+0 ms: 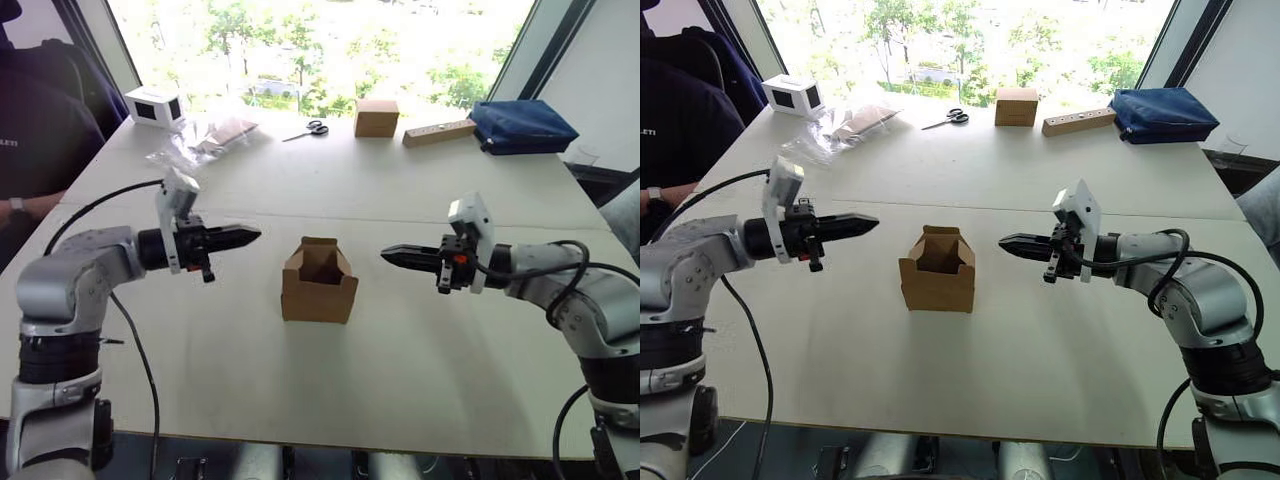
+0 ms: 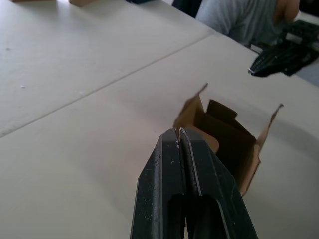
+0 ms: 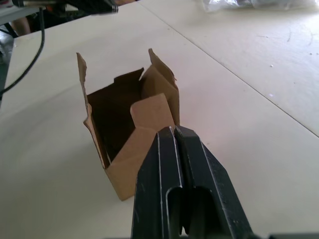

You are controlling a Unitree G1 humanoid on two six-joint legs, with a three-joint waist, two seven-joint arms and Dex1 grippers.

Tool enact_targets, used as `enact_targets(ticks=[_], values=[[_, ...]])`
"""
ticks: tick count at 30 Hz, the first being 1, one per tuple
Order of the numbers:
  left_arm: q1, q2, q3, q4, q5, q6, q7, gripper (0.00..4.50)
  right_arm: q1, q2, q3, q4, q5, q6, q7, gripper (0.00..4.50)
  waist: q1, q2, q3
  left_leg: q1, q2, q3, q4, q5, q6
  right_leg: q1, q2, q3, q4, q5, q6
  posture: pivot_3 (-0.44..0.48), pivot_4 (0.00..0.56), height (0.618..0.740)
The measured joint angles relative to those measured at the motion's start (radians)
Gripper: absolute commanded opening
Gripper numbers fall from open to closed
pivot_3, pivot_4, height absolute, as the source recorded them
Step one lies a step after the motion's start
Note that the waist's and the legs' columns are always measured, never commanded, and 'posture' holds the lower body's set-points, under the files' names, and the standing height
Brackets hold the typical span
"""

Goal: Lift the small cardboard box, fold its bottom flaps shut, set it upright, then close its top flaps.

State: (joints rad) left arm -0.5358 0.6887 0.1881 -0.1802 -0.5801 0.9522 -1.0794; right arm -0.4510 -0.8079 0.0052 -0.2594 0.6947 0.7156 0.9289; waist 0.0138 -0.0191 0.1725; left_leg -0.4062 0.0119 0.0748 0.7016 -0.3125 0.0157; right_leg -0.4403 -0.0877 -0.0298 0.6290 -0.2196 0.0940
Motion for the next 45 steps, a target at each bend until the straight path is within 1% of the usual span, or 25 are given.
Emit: enact_targets(ticks=[3,8,11,16,19,21,23,30,34,39,45], values=[[0.0,0.006,-0.041,-0.015,0.0,-0.018,0.0,0.04,-0.016,0.005,0.038,-0.014,-0.021,0.0,0.015,0.0,-0.003,0.0,0.0,0.001,0.0,0.0,0.0,-0.001,0.001,0.0,0.0,0.0,0.001,0.0,0.0,0.0,0.15,0.74],[-0.014,0.015,-0.149,-0.014,0.024,-0.087,-0.014,0.04,-0.081,0.045,0.089,0.003,-0.073,-0.009,0.024,0.0,-0.005,0.0,0.0,0.001,0.0,0.0,0.0,-0.001,0.001,0.0,0.001,0.0,0.001,0.0,0.0,0.0,0.15,0.74],[-0.049,0.022,-0.212,0.04,0.055,-0.128,-0.035,0.04,-0.11,0.065,0.131,0.038,-0.127,-0.037,0.041,0.0,-0.003,0.0,0.0,0.001,-0.001,0.001,0.0,-0.001,0.001,0.0,0.001,0.0,0.001,0.0,0.0,0.0,0.15,0.74],[-0.093,0.023,-0.256,0.081,0.087,-0.196,-0.071,0.04,-0.128,0.107,0.167,0.088,-0.171,-0.071,0.067,0.0,-0.003,0.0,0.0,0.001,-0.001,0.001,0.0,0.0,0.001,0.0,0.001,0.0,0.0,0.0,0.0,0.0,0.15,0.74],[-0.118,-0.003,-0.265,0.135,0.094,-0.203,-0.071,0.04,-0.149,0.131,0.176,0.118,-0.187,-0.083,0.08,0.0,-0.004,0.0,0.0,0.001,-0.001,0.001,0.0,-0.001,0.001,0.0,0.001,0.0,0.001,0.0,0.0,0.0,0.15,0.74],[-0.13,0.0,-0.284,0.142,0.101,-0.219,-0.084,0.04,-0.161,0.143,0.18,0.128,-0.199,-0.088,0.087,0.0,-0.004,0.0,0.0,0.0,-0.001,0.001,0.0,0.0,0.001,0.0,0.001,0.0,0.0,0.0,0.0,0.0,0.15,0.74],[-0.135,0.009,-0.309,0.145,0.122,-0.247,-0.111,0.04,-0.176,0.16,0.188,0.131,-0.21,-0.095,0.099,0.0,-0.005,0.0,0.0,0.001,-0.001,0.001,0.0,0.0,0.0,0.0,0.002,0.0,0.0,0.0,0.0,0.0,0.15,0.74],[-0.139,0.01,-0.377,0.182,0.189,-0.323,-0.146,0.04,-0.177,0.182,0.227,0.139,-0.246,-0.112,0.128,0.0,-0.004,0.0,0.0,0.0,-0.001,0.001,0.0,0.0,0.001,0.0,0.002,0.0,0.001,0.0,0.0,0.0,0.15,0.74],[-0.139,0.009,-0.397,0.2,0.217,-0.355,-0.155,0.04,-0.171,0.186,0.256,0.146,-0.287,-0.126,0.136,0.0,-0.004,0.0,0.0,0.0,-0.001,0.001,0.0,0.0,0.001,0.0,0.002,0.0,0.001,0.0,0.0,0.0,0.15,0.74],[-0.136,0.004,-0.412,0.216,0.244,-0.388,-0.17,0.04,-0.172,0.211,0.261,0.162,-0.307,-0.132,0.135,0.0,-0.004,0.0,0.0,0.0,-0.001,0.001,0.0,0.0,0.001,-0.001,0.002,0.0,0.001,0.0,0.0,0.0,0.15,0.74],[-0.143,-0.025,-0.433,0.252,0.288,-0.445,-0.18,0.04,-0.181,0.215,0.304,0.166,-0.384,-0.13,0.114,0.0,-0.004,0.0,0.0,0.0,-0.001,0.001,0.0,0.0,0.001,0.0,0.002,0.0,0.001,0.0,0.0,0.0,0.15,0.74]])
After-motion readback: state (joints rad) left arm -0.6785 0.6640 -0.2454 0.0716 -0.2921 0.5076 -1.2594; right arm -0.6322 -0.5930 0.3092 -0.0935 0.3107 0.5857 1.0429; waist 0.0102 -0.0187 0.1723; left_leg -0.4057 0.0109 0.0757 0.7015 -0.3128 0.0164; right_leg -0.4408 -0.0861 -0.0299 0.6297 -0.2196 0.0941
